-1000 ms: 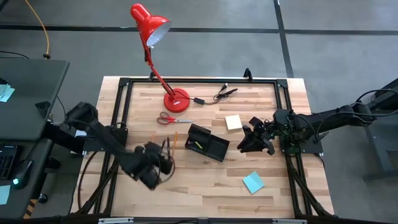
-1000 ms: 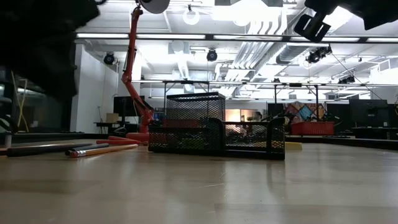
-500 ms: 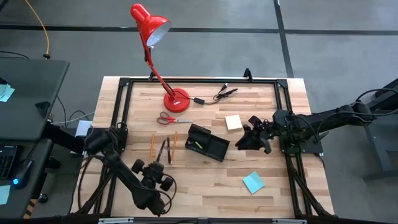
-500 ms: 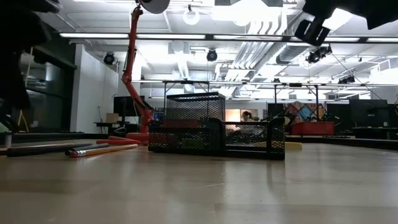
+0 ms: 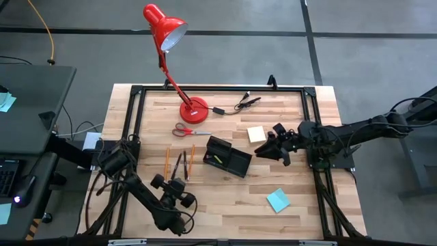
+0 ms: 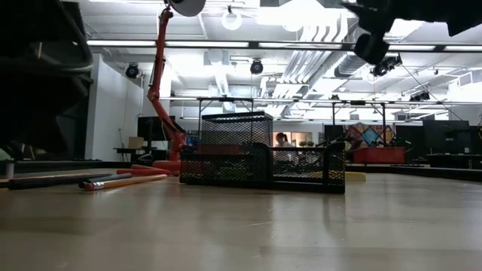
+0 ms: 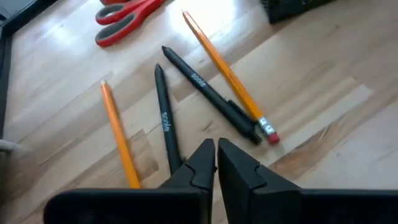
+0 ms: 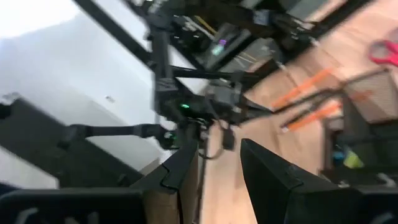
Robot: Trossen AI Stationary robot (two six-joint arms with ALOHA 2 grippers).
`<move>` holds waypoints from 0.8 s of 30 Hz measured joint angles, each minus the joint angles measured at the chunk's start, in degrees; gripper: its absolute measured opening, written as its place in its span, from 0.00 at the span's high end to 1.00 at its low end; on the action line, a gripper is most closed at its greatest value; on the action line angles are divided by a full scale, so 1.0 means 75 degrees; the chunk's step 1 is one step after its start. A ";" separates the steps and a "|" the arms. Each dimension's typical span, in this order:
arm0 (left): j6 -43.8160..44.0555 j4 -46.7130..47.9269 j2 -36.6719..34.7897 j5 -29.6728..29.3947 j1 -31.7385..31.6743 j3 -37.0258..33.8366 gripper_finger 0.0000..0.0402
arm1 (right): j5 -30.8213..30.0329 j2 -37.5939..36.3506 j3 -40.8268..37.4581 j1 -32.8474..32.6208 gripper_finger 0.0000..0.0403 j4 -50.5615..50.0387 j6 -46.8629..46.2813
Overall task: Pick and place office supplies into organizer
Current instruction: Put the right black pen into the black desk organizer
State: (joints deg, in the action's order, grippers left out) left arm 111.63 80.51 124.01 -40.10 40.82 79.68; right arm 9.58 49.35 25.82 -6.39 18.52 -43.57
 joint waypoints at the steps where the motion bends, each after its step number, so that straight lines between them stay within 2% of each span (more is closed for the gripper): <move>1: 0.0003 -0.0039 -0.0007 -0.0008 0.0003 -0.0052 0.98 | -0.0099 0.0017 0.0000 0.0000 0.71 -0.0076 0.0000; 6: -0.0084 -0.0576 0.0002 -0.0185 -0.0201 -0.0230 0.98 | -0.0406 0.0081 0.0000 -0.0003 0.71 -0.0439 -0.0004; 10: -0.0289 -0.0819 -0.0040 -0.1000 -0.0329 -0.0233 0.98 | -0.0034 0.0086 0.0000 -0.0003 0.71 -0.0633 -0.0026; 13: -0.0440 -0.0905 -0.0218 -0.1531 -0.0428 -0.0233 0.98 | 0.0084 0.0084 0.0000 -0.0006 0.71 -0.0611 -0.0523; 19: -0.0701 -0.1090 -0.0406 -0.2131 -0.0491 -0.0074 1.00 | 0.0267 0.0084 0.0000 -0.0003 0.71 -0.0610 -0.0545; 20: -0.1081 -0.1094 -0.0403 -0.2220 -0.0436 -0.0023 1.00 | 0.0393 0.0084 0.0000 -0.0003 0.71 -0.0611 -0.0538; 22: -0.1775 -0.1215 -0.0406 -0.1885 -0.0402 0.0042 0.99 | 0.0647 0.0084 0.0000 -0.0003 0.71 -0.0608 -0.0413; 24: -0.1840 -0.1346 -0.0397 -0.1493 -0.0423 0.0035 0.99 | 0.0976 0.0084 0.0000 -0.0003 0.71 -0.0608 -0.0242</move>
State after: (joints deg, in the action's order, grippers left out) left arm 97.83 70.42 121.04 -51.29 37.65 79.94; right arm 16.90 49.98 25.82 -6.42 13.96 -45.39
